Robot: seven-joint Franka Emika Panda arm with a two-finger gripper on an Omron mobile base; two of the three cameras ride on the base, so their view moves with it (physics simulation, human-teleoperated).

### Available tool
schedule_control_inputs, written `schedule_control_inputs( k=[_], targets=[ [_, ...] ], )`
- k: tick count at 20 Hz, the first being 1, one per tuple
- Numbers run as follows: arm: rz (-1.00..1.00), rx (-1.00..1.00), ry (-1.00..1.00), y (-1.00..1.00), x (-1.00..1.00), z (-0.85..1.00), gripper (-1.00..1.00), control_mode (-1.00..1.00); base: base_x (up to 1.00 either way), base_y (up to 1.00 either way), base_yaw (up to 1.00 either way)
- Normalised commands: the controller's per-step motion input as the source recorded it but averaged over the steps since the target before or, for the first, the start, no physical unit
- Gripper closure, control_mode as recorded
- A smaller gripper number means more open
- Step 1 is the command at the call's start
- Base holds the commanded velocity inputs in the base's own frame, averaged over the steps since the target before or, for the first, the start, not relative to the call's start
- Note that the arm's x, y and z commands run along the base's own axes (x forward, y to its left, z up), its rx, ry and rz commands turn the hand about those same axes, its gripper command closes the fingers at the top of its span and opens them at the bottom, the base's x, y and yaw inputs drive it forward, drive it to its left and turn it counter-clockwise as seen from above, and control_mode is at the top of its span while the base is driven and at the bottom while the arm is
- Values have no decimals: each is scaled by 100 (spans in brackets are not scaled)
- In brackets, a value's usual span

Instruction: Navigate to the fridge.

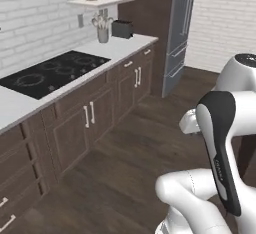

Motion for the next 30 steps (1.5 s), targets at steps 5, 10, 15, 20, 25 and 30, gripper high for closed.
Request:
schedule_control_inputs(
  k=[5, 10, 15, 20, 25, 30],
  targets=[
    [0, 0, 0, 0, 0, 0, -100, 100, 100, 94, -52],
    [0, 0, 0, 0, 0, 0, -100, 100, 87, 77, -67],
    [0, 0, 0, 0, 0, 0, -100, 100, 94, 68, -63],
    [0, 0, 0, 0, 0, 0, -100, 100, 99, 57, -59],
    [0, 0, 0, 0, 0, 0, -100, 100, 100, 23, -43],
    [0, 0, 0, 0, 0, 0, -100, 100, 100, 0, -30]
  ],
)
